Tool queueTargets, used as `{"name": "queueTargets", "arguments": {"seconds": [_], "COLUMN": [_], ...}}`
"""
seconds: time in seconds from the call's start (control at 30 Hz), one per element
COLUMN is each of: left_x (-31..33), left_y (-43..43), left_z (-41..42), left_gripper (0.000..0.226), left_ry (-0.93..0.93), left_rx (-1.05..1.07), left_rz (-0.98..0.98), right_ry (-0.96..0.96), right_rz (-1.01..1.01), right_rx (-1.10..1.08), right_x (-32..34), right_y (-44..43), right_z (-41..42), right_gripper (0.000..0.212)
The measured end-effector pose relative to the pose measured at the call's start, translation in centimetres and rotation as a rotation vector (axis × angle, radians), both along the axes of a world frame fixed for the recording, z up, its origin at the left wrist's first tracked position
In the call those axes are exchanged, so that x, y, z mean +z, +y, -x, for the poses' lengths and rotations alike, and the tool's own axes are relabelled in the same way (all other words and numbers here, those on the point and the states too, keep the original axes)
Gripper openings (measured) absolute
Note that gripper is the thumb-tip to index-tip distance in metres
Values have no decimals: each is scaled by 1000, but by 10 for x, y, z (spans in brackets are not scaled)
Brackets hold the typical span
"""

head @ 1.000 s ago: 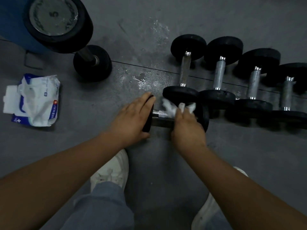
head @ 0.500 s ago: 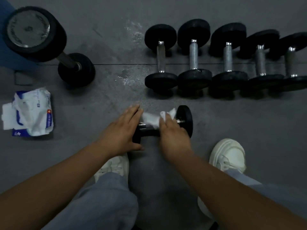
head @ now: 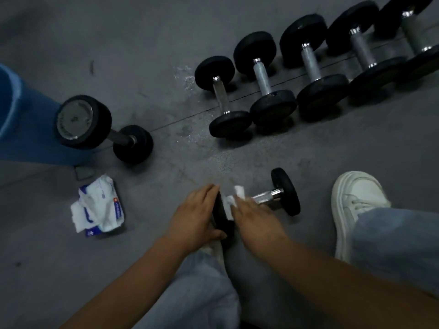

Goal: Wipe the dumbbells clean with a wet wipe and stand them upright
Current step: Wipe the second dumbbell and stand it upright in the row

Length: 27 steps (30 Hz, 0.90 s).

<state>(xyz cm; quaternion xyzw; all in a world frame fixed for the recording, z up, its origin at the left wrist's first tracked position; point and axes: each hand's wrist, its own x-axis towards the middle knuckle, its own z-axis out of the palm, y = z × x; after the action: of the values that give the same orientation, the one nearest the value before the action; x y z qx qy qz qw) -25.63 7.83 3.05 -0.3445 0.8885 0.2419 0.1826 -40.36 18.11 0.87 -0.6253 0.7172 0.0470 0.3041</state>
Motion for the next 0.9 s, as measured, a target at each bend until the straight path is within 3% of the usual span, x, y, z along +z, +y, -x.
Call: {"name": "queueTargets", "arguments": {"seconds": [0.1,0.2,0.3,0.4,0.5,0.57,0.67,0.8,0.9], "left_x": [-10,-14,-6,1,-4,-8,-7,-9,-14], "left_y": [2,2,-2,2,12,10,-3,-21,-36], "left_z": [-8,-12,-16,-12,-1,3,12,22,27], "left_gripper": [117,109,89,76,108,124,125,125,130], "left_ry": [-44,9,152,236,72,-23,-83,-97,-139], "left_rx": [-21,28,163,184,96,52,64,114,126], "left_rz": [-42,-83,-97,26,-6,66,106,45,-2], "right_ry": [102,53,-5,55,-13,-26,49,14,95], "right_rz": [-83,-46,7,-35,-38,-41,-19,-13,-24], "right_rx": [-236,-187,19,-161,47,44,-162,48,-230], "right_x": [-4,6,3,5,14,9,3,9,4], "right_y": [3,6,2,-12,-16,-17,-20,-33,-46], "right_z": [15,-2,2,18,2,9,26,19,30], "right_gripper": [57,55,60,67,64,66,68,68,69]}}
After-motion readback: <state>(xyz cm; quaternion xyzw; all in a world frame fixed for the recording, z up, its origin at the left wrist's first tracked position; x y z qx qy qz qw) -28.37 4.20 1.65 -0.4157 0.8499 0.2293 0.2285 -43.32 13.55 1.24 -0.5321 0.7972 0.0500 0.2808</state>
